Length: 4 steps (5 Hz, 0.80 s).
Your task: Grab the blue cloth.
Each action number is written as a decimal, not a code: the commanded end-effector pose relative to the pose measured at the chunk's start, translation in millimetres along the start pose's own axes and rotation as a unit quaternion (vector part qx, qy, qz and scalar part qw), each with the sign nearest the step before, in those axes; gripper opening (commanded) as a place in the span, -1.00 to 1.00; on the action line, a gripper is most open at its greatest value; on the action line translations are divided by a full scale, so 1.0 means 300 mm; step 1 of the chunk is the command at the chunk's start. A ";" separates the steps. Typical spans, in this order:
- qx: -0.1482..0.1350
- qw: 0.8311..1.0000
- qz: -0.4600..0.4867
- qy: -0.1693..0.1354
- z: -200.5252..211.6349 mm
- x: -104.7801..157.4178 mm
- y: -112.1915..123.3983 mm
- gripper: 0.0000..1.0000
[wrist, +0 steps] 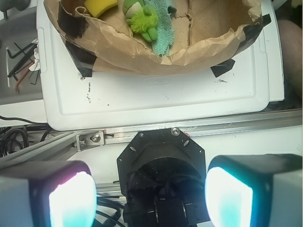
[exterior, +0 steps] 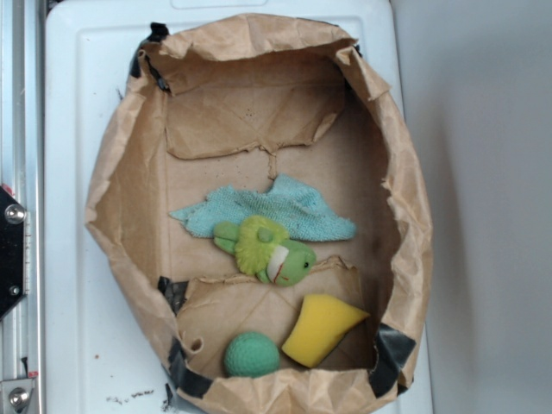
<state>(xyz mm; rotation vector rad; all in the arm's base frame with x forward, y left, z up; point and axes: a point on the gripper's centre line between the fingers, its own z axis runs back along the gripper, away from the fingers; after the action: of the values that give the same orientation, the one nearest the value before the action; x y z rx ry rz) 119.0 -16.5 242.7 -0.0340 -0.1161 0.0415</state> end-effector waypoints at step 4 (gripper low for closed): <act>-0.033 0.978 0.196 -0.069 -0.167 0.324 -0.002 1.00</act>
<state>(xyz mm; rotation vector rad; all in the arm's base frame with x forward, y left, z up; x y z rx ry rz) 218.1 -20.2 193.1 -0.1090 -0.2137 0.4212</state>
